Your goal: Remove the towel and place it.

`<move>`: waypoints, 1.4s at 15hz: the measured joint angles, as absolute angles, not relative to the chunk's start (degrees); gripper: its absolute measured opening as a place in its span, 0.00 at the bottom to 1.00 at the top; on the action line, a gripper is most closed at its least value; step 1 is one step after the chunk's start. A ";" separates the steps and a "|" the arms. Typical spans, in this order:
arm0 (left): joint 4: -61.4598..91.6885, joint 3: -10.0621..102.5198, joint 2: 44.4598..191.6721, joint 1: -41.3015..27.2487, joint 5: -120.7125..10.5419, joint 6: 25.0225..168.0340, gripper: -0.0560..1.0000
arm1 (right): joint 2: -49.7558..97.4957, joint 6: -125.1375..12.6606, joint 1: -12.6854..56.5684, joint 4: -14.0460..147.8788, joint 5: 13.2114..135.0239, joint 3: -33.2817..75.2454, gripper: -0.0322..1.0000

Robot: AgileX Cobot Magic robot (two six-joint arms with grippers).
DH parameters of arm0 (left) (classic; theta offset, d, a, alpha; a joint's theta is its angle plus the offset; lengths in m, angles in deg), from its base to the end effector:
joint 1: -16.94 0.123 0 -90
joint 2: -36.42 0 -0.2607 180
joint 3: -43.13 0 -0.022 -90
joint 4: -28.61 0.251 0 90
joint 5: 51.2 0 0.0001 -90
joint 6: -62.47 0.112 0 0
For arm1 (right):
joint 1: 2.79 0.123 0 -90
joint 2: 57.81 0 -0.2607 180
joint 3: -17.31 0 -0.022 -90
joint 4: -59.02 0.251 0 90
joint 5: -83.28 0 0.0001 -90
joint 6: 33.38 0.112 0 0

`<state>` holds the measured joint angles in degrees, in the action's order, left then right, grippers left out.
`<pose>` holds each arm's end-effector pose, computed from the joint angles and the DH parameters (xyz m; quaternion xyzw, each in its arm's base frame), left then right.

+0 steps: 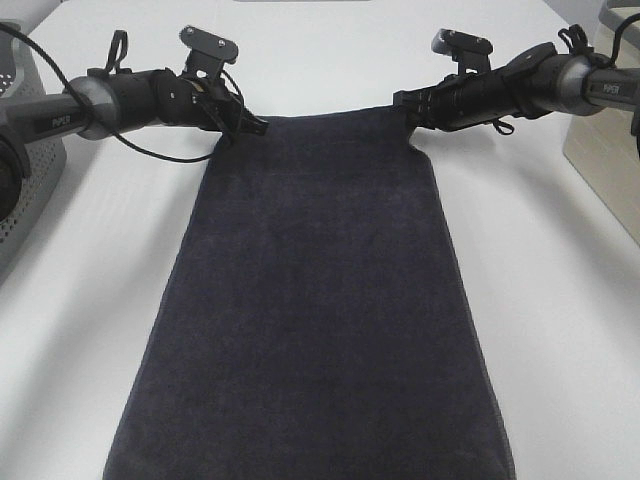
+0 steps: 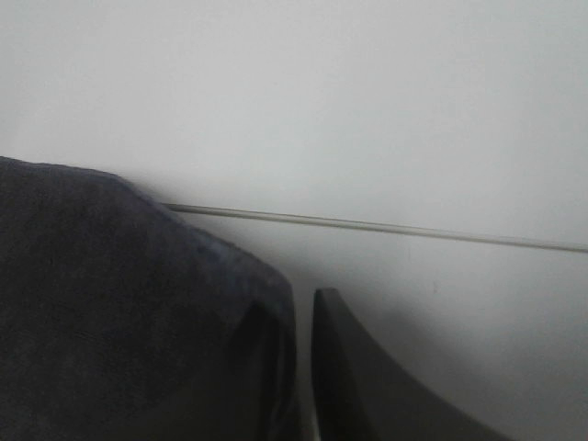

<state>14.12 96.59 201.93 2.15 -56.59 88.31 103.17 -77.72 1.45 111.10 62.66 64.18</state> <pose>0.5725 -0.1539 0.0630 0.1995 0.8302 -0.0254 0.5199 0.5664 0.0733 0.0605 -0.0497 0.8874 0.1640 0.4280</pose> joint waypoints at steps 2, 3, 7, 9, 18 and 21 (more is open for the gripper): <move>14.12 96.59 202.56 2.15 -55.33 88.31 0.30 | 103.17 -77.72 1.45 111.10 62.94 64.18 0.39; 14.12 96.59 202.73 2.15 -54.64 88.31 0.38 | 103.17 -77.72 1.45 111.10 62.94 64.18 0.52; 14.12 96.59 202.50 2.15 -53.61 88.31 0.64 | 102.48 -77.67 1.45 111.28 62.20 64.18 0.72; 14.12 97.39 199.92 2.21 -61.69 88.31 0.66 | 98.99 -77.21 1.45 110.82 56.30 64.18 0.73; 26.26 98.77 174.25 2.96 -111.71 62.47 0.80 | 72.23 -42.20 0.99 75.18 15.33 64.18 0.76; 26.49 98.94 166.00 8.51 -118.75 61.61 0.80 | 65.93 -41.23 -3.53 74.66 13.73 64.18 0.76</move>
